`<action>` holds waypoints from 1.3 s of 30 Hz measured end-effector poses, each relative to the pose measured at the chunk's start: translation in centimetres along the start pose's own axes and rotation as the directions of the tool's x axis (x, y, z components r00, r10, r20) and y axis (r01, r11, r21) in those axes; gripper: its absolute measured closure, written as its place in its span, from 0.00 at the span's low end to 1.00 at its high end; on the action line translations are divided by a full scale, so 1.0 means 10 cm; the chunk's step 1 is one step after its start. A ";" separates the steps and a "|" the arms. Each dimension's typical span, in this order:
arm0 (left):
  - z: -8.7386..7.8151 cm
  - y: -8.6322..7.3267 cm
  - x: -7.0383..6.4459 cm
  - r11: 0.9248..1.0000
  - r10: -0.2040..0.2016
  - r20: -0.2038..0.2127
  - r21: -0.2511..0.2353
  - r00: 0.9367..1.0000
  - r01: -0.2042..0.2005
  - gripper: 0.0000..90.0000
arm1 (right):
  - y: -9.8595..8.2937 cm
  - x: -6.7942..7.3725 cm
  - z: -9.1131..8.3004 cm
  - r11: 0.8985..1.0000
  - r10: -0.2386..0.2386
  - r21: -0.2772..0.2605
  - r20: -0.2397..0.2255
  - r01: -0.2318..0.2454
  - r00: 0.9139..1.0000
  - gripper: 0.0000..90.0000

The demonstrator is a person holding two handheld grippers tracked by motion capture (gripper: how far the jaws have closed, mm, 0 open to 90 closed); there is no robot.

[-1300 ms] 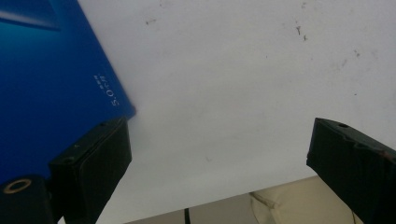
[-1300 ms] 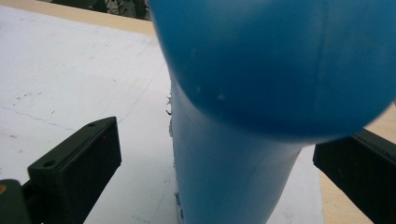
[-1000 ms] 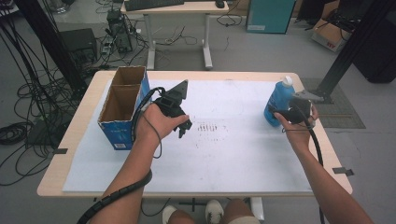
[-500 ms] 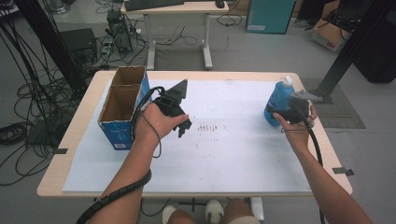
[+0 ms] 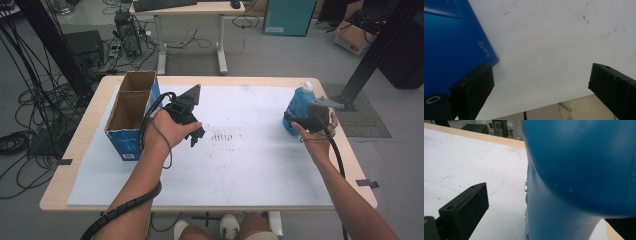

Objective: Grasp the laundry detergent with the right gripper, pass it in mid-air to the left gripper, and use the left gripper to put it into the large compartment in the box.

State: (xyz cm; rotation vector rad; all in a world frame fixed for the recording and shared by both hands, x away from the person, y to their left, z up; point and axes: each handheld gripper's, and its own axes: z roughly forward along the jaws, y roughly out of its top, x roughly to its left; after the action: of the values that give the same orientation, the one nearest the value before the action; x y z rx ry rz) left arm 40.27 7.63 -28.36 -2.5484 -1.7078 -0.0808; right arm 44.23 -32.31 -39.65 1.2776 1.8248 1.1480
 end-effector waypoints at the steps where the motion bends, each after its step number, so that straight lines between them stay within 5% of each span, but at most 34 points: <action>1: 0.00 0.00 0.00 1.000 0.000 0.000 0.000 1.000 0.000 0.07 | 0.00 0.00 0.00 1.000 0.001 -0.002 0.002 -0.001 1.000 0.01; 39: -0.02 0.01 0.00 1.000 0.001 0.000 -0.006 1.000 -0.001 0.07 | 0.02 -0.01 -0.01 1.000 -0.020 -0.001 -0.013 0.020 1.000 0.01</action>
State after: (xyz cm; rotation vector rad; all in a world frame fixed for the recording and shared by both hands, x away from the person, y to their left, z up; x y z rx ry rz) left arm 40.33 7.58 -28.12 -2.5538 -1.7084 -0.0858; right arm 44.22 -32.37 -39.47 1.2511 1.8426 1.1492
